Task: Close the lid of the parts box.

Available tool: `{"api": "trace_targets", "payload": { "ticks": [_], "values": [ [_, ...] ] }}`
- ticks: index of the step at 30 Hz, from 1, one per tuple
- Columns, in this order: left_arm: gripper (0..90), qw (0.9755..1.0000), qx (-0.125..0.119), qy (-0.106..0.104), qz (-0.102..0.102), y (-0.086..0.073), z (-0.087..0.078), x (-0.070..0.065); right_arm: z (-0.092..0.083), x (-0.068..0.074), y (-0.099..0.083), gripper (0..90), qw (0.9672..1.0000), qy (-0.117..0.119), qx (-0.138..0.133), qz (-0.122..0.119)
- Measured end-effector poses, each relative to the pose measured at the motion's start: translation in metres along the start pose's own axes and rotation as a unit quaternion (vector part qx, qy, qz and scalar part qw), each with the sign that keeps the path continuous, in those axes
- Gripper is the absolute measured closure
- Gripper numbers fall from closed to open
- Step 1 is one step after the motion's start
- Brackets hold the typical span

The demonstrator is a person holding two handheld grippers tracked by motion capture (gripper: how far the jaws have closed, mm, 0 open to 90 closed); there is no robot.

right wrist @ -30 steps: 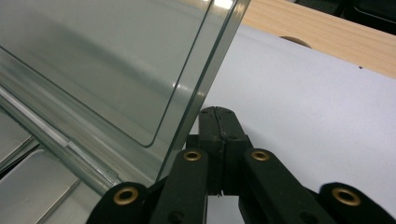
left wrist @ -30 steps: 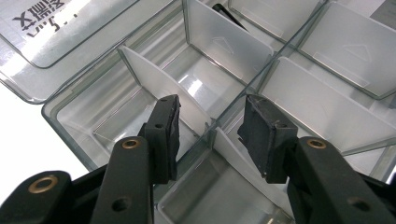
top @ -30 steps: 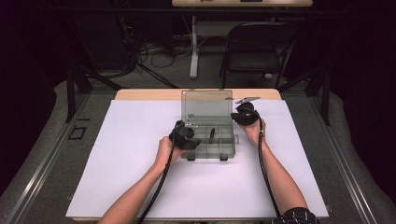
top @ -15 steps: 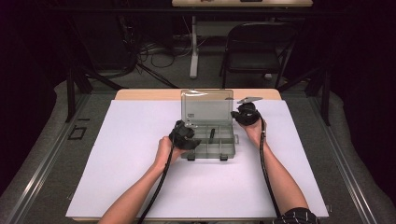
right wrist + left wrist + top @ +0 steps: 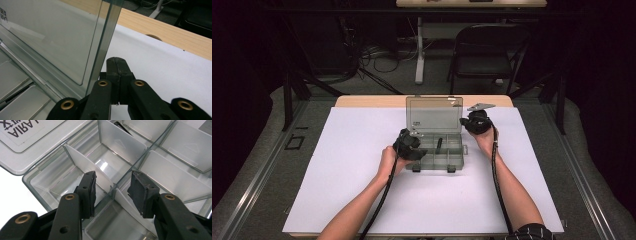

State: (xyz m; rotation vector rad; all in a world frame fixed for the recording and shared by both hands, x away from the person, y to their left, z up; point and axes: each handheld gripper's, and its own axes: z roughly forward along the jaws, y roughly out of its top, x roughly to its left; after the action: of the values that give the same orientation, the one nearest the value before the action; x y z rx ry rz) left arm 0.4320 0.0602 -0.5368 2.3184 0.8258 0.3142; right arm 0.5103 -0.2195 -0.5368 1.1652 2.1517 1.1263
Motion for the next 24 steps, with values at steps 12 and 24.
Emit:
{"api": "trace_targets", "payload": {
  "ticks": [12,24],
  "values": [
    [54.9,1.0,0.0,-0.003,-0.002,0.0,0.0,0.001,-0.007,0.001,0.003,90.0,0.9998,0.002,-0.019,-0.011],
    [52.6,0.9999,-0.004,-0.004,-0.015,-0.001,0.0,0.0,-0.01,0.001,0.0,90.0,0.9994,0.01,-0.033,-0.008]
  ]
}}
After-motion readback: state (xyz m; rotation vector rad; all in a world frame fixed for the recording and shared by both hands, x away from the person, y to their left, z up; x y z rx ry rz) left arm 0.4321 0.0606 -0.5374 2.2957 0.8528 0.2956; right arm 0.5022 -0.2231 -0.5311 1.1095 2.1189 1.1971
